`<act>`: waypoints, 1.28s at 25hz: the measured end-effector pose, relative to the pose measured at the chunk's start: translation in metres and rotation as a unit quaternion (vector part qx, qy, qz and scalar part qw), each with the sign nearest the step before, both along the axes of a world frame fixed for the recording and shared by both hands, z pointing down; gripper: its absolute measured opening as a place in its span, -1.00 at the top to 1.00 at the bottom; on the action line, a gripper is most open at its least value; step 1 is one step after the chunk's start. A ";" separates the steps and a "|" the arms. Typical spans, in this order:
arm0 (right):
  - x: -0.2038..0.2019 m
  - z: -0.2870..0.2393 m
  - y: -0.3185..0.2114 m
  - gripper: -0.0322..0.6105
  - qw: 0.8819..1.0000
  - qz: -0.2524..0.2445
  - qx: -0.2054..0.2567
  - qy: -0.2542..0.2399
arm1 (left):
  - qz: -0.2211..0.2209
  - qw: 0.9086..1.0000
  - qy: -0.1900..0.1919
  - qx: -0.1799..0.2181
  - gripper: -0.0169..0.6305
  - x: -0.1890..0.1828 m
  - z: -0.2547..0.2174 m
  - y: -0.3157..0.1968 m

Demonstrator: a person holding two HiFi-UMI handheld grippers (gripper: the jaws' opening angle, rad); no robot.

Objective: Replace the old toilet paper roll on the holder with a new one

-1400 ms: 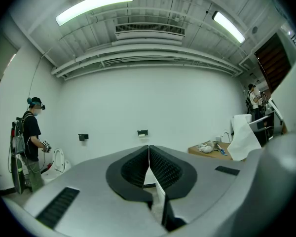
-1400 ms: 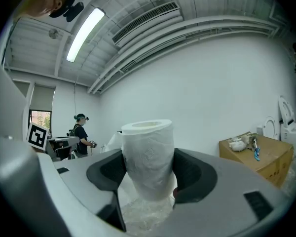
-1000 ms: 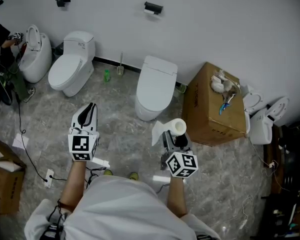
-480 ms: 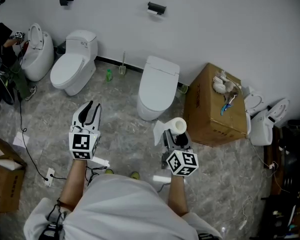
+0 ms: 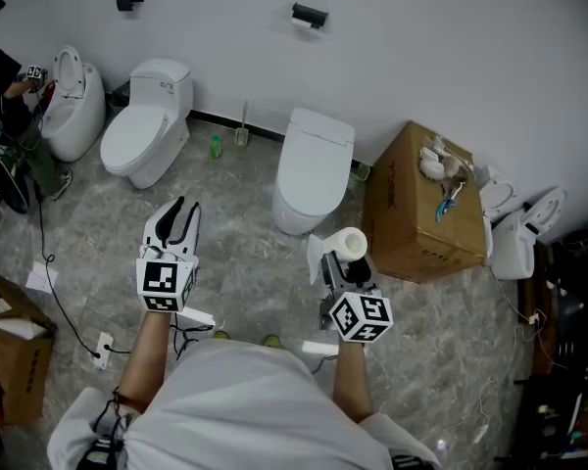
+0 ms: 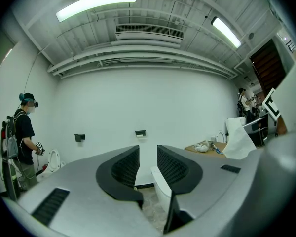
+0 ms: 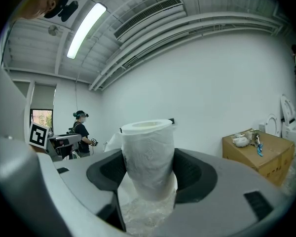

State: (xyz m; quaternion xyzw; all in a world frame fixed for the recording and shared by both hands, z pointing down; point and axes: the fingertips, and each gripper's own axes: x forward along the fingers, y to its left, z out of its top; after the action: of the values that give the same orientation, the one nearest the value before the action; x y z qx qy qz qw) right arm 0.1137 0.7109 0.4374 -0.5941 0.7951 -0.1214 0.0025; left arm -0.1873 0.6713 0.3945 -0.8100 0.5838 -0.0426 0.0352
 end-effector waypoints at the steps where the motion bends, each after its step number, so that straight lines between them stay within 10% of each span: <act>1: -0.005 0.001 0.001 0.00 1.000 0.001 0.000 0.001 | 0.002 1.000 0.000 0.000 0.60 -0.005 0.002 0.000; 32: -0.033 0.029 -0.112 0.00 1.000 0.001 -0.014 -0.009 | -0.012 1.000 -0.006 -0.020 0.60 -0.042 0.032 -0.108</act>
State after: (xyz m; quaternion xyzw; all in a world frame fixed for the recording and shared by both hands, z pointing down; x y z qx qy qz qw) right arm 0.0807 0.5987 0.4661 -0.5941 0.7925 -0.1380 0.0016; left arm -0.2296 0.5637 0.4265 -0.8030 0.5926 -0.0592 0.0217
